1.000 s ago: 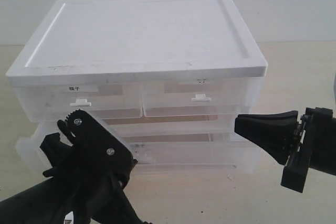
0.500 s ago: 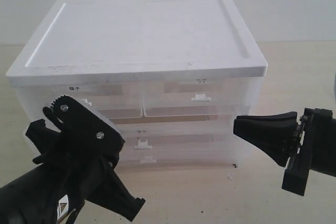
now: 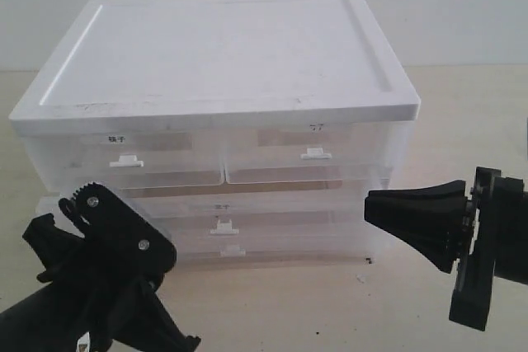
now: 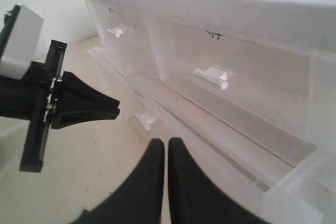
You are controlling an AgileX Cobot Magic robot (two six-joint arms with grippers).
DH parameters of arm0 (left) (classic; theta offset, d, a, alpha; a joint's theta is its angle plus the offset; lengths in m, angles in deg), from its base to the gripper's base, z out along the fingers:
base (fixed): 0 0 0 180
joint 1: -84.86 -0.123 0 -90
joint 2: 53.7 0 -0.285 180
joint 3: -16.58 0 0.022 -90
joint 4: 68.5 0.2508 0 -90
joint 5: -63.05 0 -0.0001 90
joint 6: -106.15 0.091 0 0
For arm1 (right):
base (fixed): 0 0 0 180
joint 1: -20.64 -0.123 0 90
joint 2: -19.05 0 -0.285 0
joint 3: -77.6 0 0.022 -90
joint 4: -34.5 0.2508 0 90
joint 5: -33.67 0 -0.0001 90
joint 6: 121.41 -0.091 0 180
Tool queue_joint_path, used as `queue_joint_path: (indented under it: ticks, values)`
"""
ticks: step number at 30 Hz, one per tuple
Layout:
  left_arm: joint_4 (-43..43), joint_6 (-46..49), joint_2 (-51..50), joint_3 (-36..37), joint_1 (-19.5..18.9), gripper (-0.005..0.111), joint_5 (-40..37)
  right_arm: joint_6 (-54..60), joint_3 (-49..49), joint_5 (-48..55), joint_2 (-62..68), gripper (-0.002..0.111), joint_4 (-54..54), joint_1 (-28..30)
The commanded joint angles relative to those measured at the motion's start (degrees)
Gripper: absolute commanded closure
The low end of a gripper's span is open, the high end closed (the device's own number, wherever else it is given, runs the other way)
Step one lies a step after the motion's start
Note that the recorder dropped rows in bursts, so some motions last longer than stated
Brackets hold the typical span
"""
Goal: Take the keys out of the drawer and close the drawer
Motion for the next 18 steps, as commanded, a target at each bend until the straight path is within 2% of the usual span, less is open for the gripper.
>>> queue_joint_path:
  ticks: [1,4,9,18]
  values:
    - [-0.18,0.54,-2.77,-1.8,-5.32,0.102,-0.31,0.42,-0.04,-0.63,-0.6,0.108,-1.4,0.16]
    - [-0.18,1.15,-3.14,-3.09,-6.88,0.102,-1.82,0.42,-0.04,-0.63,-0.6,0.108,-1.4,0.16]
    - [-0.18,0.39,-3.01,-4.94,-7.14,0.102,-4.07,0.54,-0.04,-0.63,-0.6,0.108,-0.86,0.16]
    - [-0.18,-0.34,-3.01,-4.65,-7.29,0.102,-2.45,0.54,-0.04,-0.63,-0.6,0.108,-1.38,0.16]
